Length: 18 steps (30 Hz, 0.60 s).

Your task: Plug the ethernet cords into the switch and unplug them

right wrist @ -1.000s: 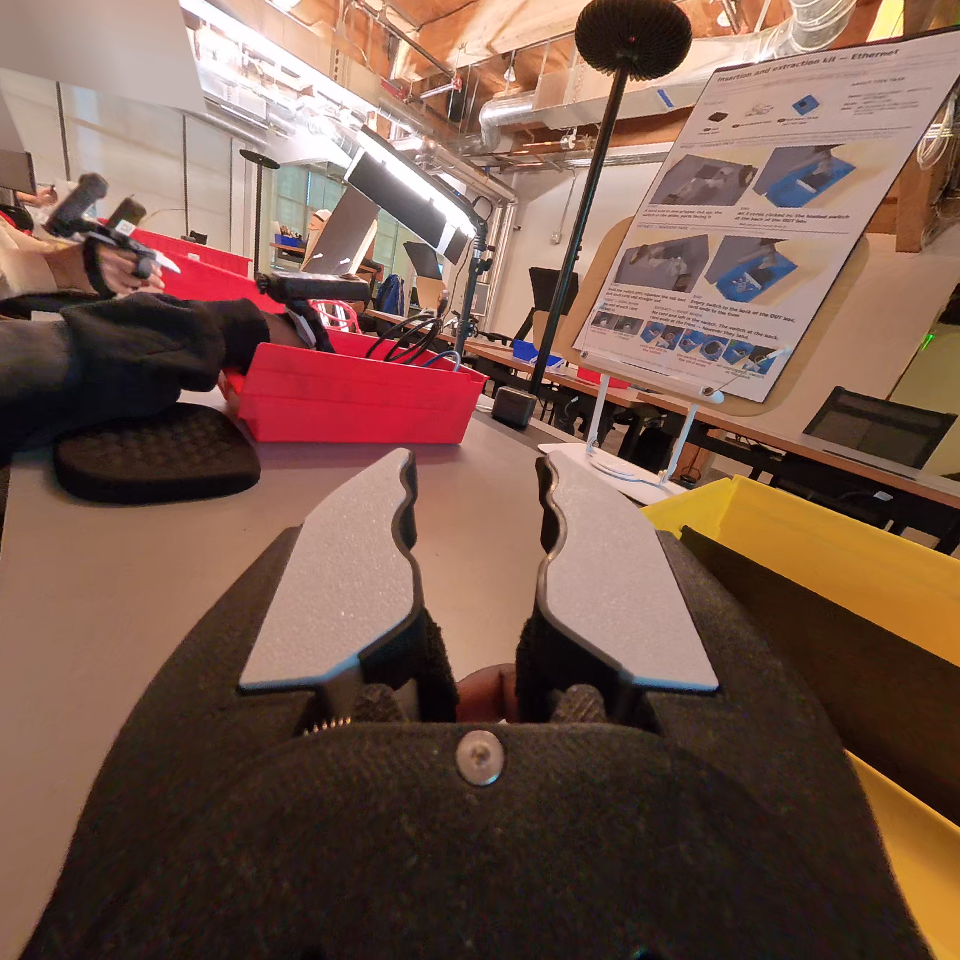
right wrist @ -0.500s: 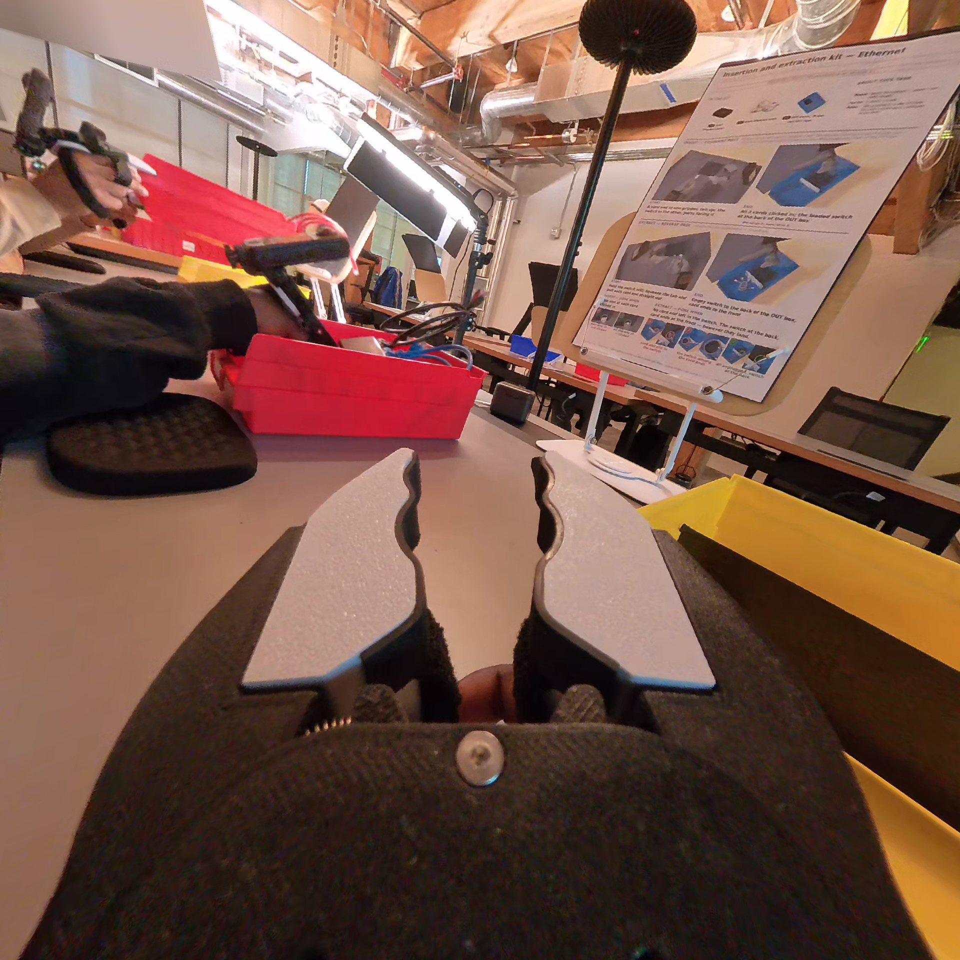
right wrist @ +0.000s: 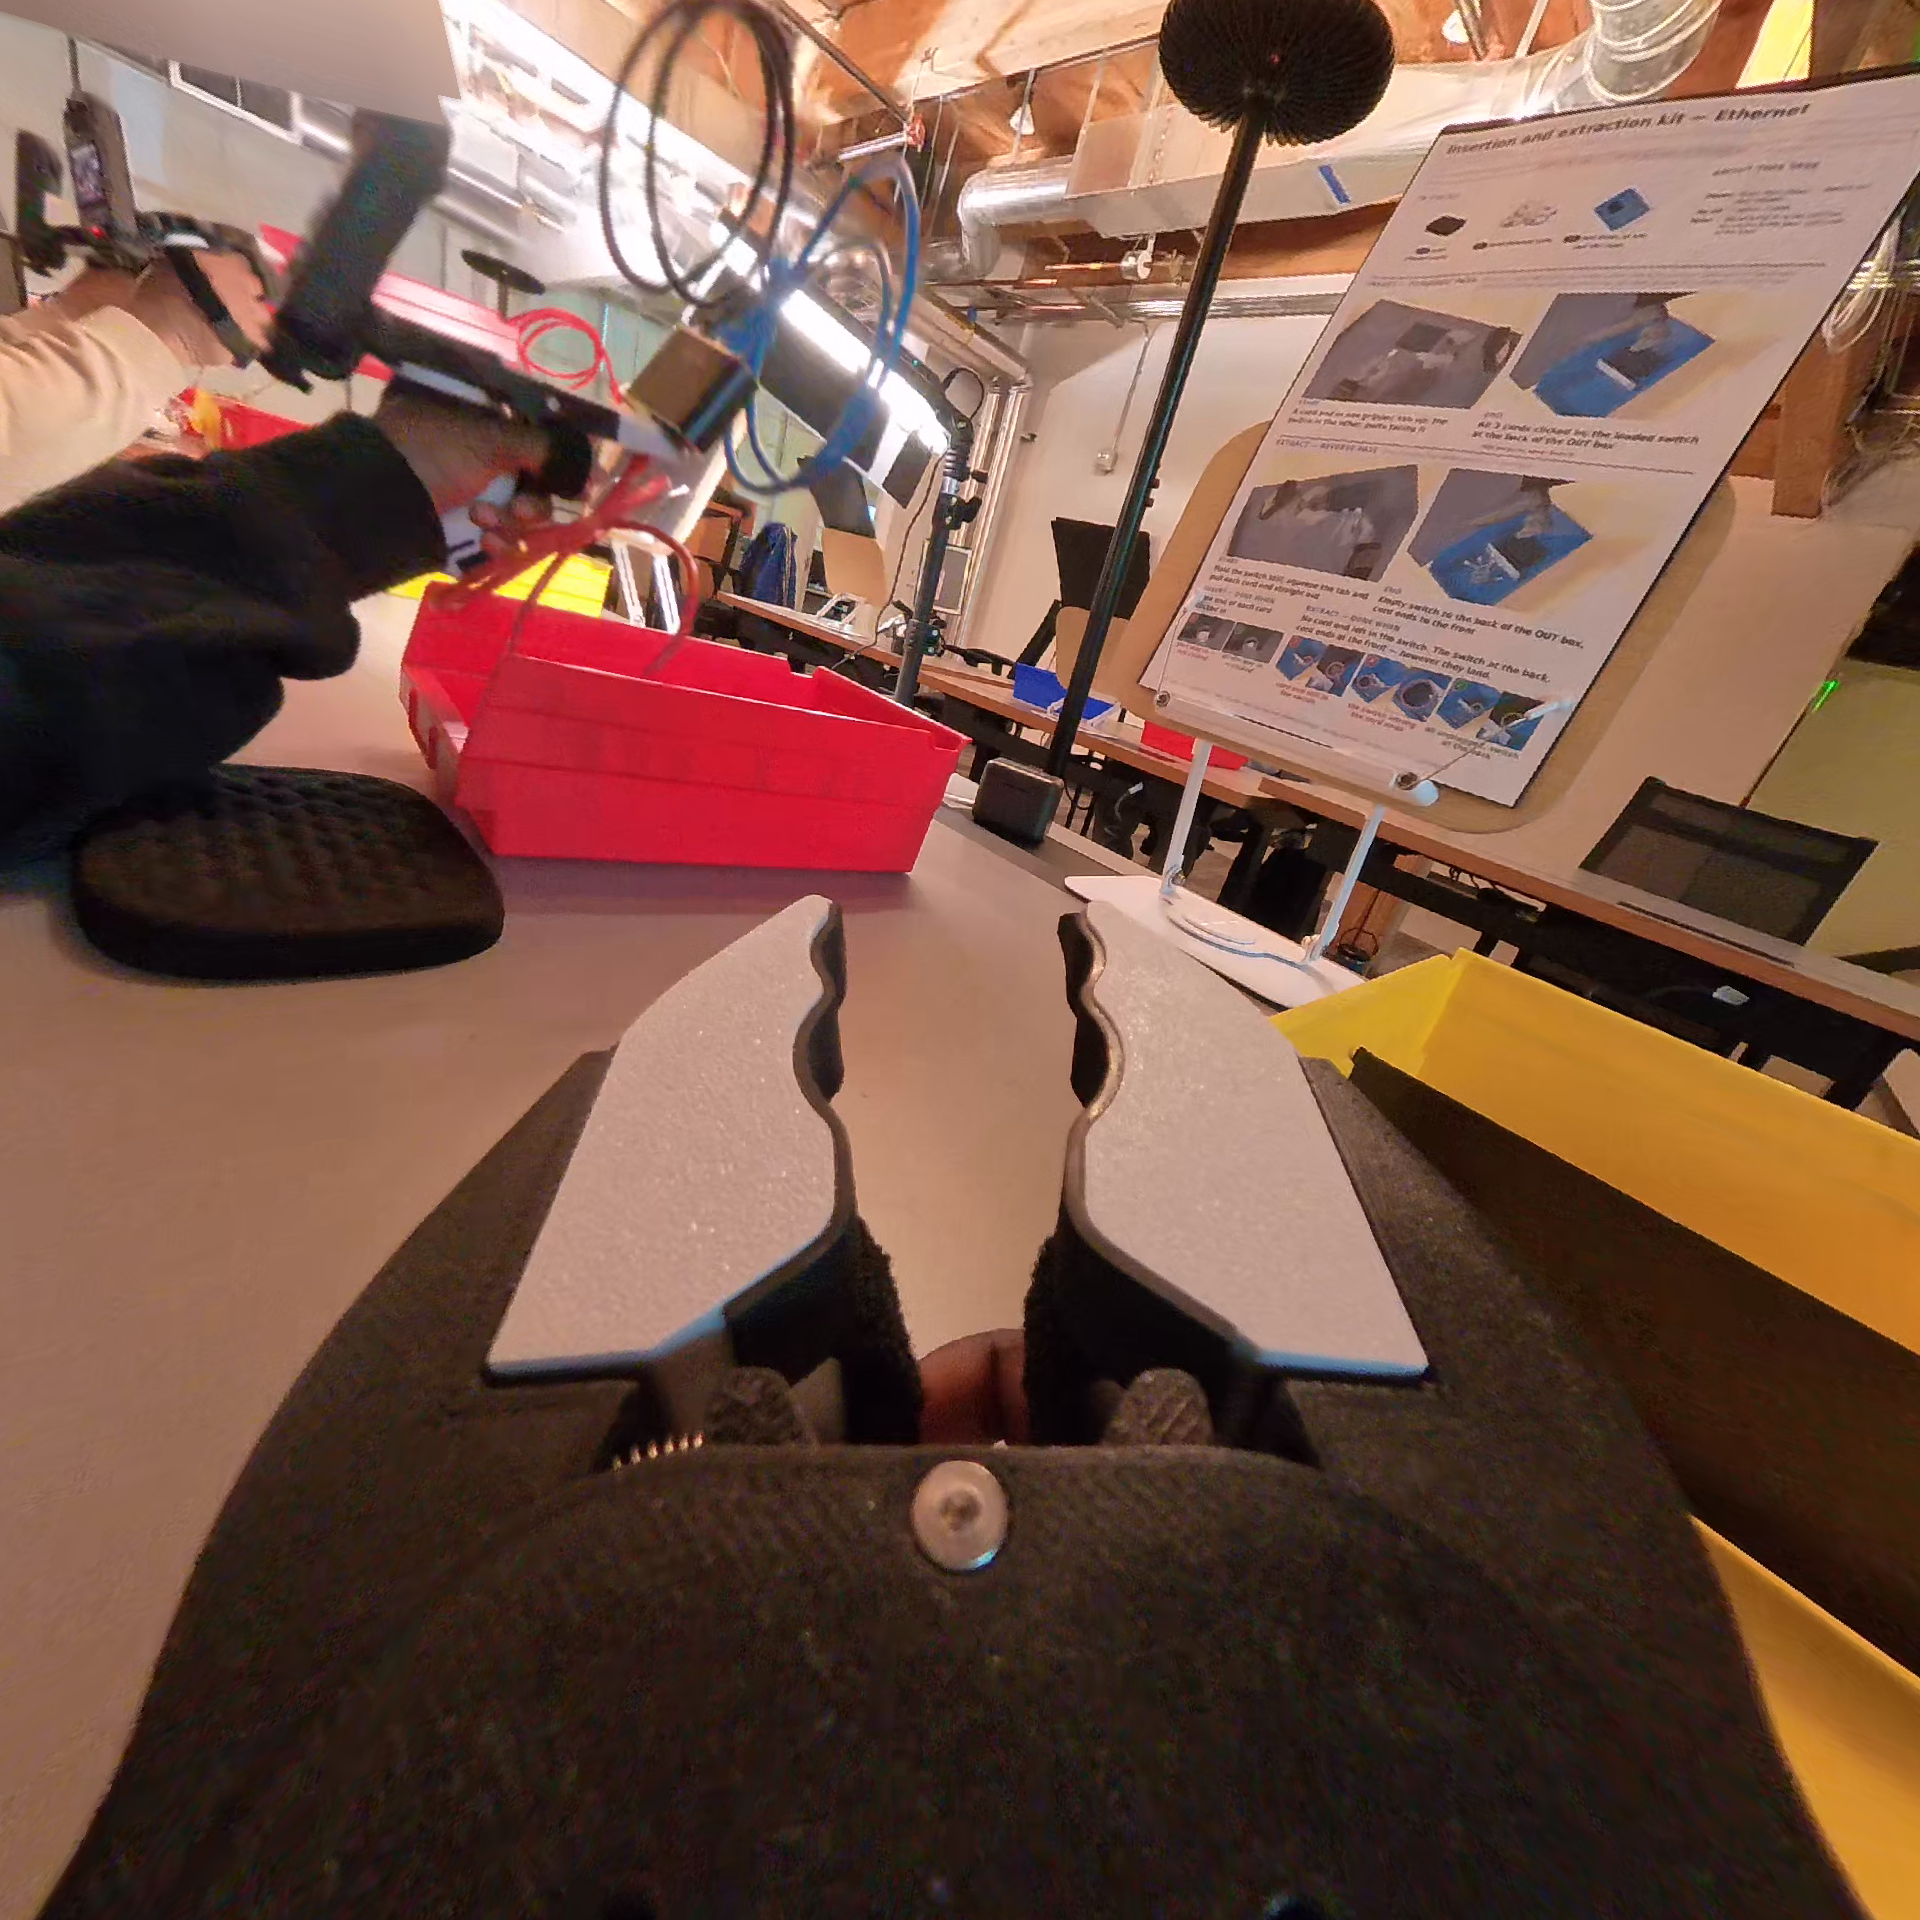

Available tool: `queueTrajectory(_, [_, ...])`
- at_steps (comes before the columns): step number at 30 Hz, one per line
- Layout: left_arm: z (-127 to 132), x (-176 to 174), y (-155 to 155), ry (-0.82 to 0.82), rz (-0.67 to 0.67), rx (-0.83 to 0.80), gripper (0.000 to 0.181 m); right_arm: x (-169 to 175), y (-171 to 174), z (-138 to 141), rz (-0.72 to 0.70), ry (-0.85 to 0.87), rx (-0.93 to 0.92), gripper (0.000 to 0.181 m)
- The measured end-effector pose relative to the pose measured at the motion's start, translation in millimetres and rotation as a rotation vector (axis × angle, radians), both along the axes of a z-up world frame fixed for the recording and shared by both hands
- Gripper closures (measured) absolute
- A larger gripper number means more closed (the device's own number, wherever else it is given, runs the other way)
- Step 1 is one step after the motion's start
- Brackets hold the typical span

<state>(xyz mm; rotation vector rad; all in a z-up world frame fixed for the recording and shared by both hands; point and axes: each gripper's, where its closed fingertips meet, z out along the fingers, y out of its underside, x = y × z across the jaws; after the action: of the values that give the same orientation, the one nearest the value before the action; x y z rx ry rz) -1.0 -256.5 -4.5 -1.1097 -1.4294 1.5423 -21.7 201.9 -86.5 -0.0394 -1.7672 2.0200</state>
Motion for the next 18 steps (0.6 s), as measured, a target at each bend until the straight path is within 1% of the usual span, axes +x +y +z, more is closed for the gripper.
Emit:
queueTrajectory(3, [22.4,9.9,31.2,0.05,-0.067,-0.05,0.168,-0.3,0.0,0.1,-0.002,-0.002,-0.001,0.141])
queueTrajectory(6, [35.2,19.7,73.2,0.063,-0.135,-0.138,0.168,-1.0,0.2,0.4,-0.002,-0.007,-0.004,0.141])
queueTrajectory(9, [45.3,24.1,117.5,-0.001,-0.212,-0.256,0.167,0.1,0.6,1.5,0.006,-0.006,-0.01,0.141])
queueTrajectory(12, [46.6,25.7,160.6,-0.049,-0.288,-0.353,0.166,1.7,1.3,2.8,0.017,-0.006,-0.019,0.141])
queueTrajectory(14, [47.7,25.3,180.0,-0.07,-0.291,-0.431,0.166,3.5,1.5,3.3,0.028,-0.003,-0.022,0.141])
queueTrajectory(18, [56.3,28.0,205.3,-0.043,-0.266,-0.542,0.166,9.1,1.2,5.0,0.051,0.02,-0.026,0.141])
